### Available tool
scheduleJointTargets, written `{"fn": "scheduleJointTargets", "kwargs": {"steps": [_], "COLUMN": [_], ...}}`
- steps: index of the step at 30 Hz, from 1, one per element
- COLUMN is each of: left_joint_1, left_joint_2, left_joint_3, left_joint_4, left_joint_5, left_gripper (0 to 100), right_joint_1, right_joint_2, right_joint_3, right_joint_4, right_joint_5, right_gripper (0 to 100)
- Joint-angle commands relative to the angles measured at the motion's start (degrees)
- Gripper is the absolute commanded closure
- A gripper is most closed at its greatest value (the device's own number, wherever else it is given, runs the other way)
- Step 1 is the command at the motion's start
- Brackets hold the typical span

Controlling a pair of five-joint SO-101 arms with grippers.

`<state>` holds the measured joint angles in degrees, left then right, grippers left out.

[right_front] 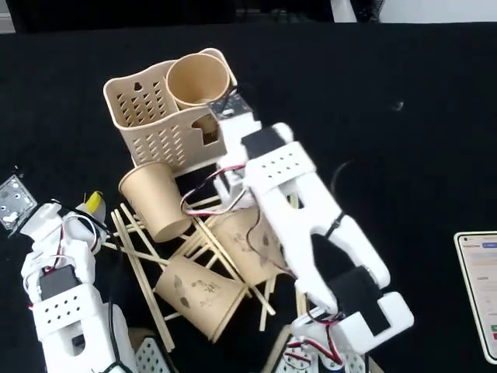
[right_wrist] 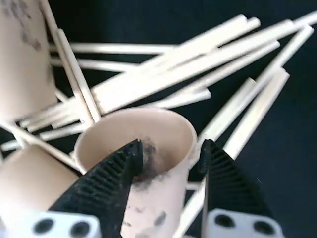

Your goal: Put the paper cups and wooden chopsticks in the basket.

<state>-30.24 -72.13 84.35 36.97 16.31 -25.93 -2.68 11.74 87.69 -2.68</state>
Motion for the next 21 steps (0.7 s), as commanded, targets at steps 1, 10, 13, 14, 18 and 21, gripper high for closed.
{"fn": "scheduleJointTargets", "kwargs": {"steps": [1, 10, 13, 14, 18, 21], "left_joint_1": [-0.57, -0.84, -0.75, -0.75, -0.66, -0.66], "left_joint_2": [-0.79, -0.79, -0.79, -0.79, -0.79, -0.79], "left_joint_3": [-0.75, -0.75, -0.75, -0.75, -0.75, -0.75], "left_joint_4": [-0.97, -0.97, -0.97, -0.97, -0.97, -0.97], "left_joint_5": [0.26, 0.26, 0.26, 0.26, 0.26, 0.26], "left_gripper": [72, 72, 72, 72, 72, 72], "right_joint_1": [3.34, 5.80, 5.80, 5.71, 5.63, 5.71], "right_joint_2": [-3.56, -3.47, -3.47, -3.47, -3.47, -3.47], "right_joint_3": [-5.76, -2.95, -1.01, -0.92, -3.82, -7.52], "right_joint_4": [7.21, 13.10, 13.10, 13.10, 13.10, 13.10], "right_joint_5": [4.31, 9.05, 9.05, 9.05, 8.53, 8.44], "right_gripper": [79.7, 79.7, 79.7, 79.7, 79.7, 79.7]}}
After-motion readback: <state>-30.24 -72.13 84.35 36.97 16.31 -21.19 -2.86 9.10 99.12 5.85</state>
